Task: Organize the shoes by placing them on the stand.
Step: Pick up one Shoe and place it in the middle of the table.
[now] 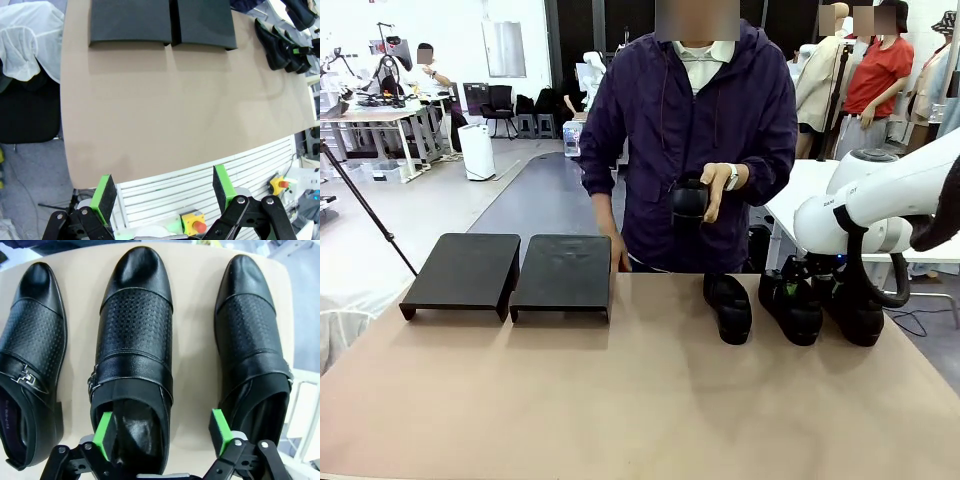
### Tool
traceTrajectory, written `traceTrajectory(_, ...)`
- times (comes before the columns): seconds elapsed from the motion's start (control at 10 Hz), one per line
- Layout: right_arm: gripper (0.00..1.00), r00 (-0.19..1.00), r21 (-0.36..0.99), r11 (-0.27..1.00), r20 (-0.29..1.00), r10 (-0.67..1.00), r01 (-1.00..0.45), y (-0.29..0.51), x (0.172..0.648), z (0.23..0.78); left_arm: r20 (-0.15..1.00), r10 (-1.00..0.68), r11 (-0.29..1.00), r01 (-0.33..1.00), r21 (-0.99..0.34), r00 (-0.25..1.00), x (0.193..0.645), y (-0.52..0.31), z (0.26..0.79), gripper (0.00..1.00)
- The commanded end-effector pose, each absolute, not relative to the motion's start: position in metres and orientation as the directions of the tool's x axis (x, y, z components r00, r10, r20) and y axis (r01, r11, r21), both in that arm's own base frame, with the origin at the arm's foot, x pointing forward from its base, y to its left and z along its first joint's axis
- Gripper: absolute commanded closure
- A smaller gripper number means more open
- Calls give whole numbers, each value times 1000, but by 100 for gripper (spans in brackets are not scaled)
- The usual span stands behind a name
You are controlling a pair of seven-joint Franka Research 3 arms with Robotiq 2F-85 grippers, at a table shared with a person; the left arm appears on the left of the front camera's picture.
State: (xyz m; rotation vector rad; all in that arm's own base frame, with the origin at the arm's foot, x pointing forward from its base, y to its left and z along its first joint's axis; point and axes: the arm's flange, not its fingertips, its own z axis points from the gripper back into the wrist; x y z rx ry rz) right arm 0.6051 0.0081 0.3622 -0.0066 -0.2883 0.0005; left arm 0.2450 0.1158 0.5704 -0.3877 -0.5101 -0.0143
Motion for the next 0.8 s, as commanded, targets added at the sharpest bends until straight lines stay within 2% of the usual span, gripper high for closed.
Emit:
traceTrajectory(0.0, 100, 963, -48, 998, 268, -14, 28, 15, 612, 363, 481, 74, 929, 115, -353, 873, 245, 117, 570, 0)
traceTrajectory(0.7, 100, 973, -1, 999, 229, -32, 33, 8, 610, 360, 481, 74, 929, 115, -353, 873, 245, 117, 570, 0)
